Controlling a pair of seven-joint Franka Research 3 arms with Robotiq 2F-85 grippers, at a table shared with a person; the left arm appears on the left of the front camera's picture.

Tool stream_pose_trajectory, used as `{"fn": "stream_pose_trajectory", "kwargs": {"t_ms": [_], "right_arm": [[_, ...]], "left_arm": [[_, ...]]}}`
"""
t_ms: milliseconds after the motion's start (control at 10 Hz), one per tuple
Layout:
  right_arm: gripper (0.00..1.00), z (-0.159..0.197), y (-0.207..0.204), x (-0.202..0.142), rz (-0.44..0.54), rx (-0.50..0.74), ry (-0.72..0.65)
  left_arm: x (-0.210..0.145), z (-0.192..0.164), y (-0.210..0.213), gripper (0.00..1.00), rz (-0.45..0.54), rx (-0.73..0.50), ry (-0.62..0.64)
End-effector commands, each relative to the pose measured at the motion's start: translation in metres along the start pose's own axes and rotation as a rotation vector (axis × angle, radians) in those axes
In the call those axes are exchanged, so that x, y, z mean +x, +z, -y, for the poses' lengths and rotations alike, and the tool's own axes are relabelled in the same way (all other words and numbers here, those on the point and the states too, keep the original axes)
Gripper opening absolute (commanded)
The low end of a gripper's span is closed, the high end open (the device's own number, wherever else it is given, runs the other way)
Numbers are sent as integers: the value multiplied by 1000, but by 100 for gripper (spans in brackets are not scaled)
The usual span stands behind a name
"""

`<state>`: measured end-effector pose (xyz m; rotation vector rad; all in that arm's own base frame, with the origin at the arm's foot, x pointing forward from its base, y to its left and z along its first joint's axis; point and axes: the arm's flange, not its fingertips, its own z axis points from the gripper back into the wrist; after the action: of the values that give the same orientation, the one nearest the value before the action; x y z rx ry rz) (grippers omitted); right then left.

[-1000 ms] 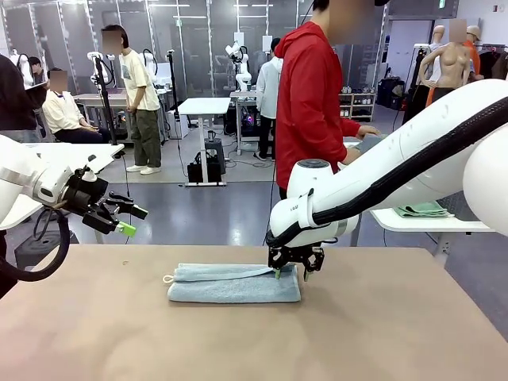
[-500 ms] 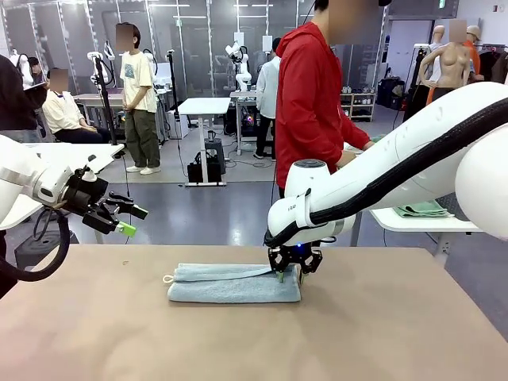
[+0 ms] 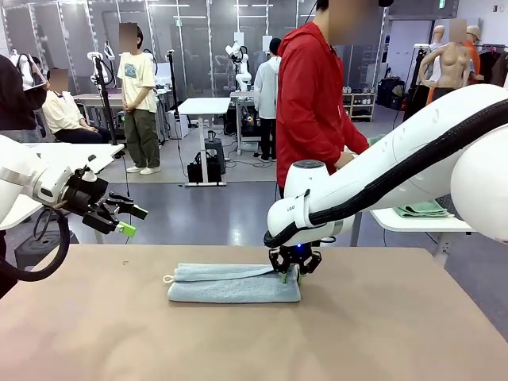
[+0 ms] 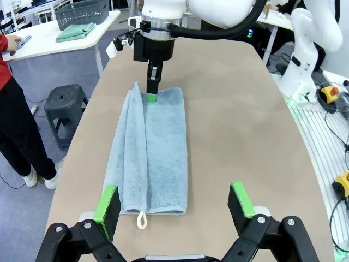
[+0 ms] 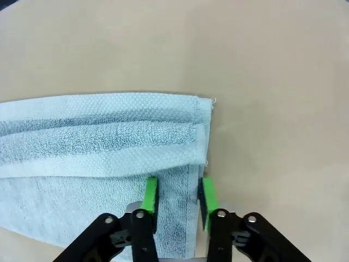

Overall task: Fold the towels and place them in the basket.
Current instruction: When a person lays out a Towel with hook on the table, fold it in half twice.

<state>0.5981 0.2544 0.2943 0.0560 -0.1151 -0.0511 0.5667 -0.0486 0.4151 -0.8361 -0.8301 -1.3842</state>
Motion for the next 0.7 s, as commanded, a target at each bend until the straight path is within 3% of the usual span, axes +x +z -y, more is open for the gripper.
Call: {"fn": "stream_pose_trajectory", "kwargs": {"t_ms": [0,100,200,300,400,600], "right_arm": [[17,-6,-1,3,14,-51,-38],[32,-6,-1,3,17,-57,-40],[0,-6,0,2,20,-63,-40],[12,-6,0,2,24,-71,-40],[0,-5,1,2,23,-73,-38],[0,4,1,6,15,-77,-38]], "left_arm": [[2,0,0,100,-2,-1,17],[2,0,0,100,-2,-1,17],[2,0,0,100,-2,-1,17],[2,0,0,100,-2,-1,17],[2,0,0,100,-2,-1,17],[2,0,0,100,-2,-1,17]]}}
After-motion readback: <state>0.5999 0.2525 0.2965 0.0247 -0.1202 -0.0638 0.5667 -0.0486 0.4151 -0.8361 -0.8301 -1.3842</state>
